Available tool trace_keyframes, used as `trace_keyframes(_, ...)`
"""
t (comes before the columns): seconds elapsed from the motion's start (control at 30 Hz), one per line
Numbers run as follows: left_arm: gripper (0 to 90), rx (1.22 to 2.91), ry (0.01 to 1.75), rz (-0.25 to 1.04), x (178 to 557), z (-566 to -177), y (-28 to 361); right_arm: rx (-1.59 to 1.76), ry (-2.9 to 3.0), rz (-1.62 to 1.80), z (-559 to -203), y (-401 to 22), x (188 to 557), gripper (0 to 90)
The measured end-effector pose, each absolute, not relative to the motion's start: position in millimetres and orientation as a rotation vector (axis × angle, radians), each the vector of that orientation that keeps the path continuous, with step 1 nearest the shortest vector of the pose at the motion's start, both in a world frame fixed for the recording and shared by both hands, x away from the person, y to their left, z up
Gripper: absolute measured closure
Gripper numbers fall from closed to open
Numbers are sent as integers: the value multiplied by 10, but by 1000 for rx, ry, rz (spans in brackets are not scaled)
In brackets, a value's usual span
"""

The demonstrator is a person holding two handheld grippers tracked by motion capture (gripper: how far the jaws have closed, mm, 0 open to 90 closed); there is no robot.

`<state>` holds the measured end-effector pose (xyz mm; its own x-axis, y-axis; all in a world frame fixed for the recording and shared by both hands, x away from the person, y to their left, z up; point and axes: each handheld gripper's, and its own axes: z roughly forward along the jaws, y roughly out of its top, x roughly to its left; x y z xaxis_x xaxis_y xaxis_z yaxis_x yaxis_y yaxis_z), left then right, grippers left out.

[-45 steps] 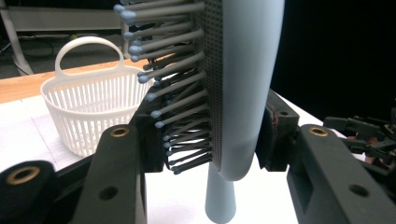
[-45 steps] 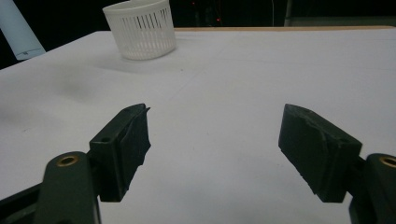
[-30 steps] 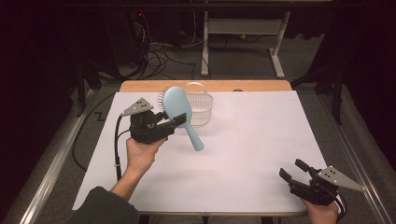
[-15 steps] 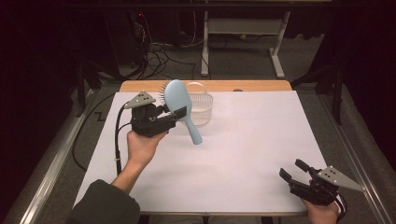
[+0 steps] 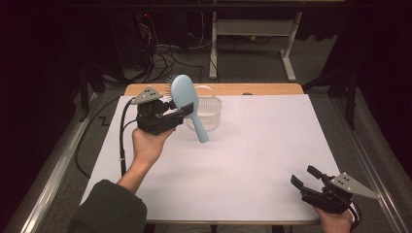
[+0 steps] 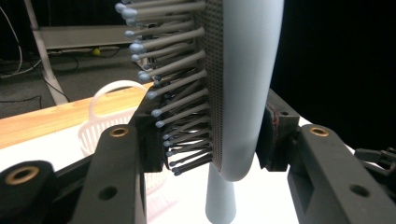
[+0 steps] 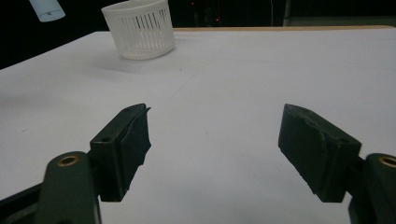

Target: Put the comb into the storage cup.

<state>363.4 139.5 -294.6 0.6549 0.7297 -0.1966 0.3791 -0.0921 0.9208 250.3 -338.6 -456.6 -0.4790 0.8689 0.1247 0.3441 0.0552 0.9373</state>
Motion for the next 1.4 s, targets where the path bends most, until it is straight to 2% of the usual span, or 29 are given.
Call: trace_keyframes(1.4,535,1698,999,441,4236,-2788,1142,1215,1852,1443,-4570,-3396,2510,256)
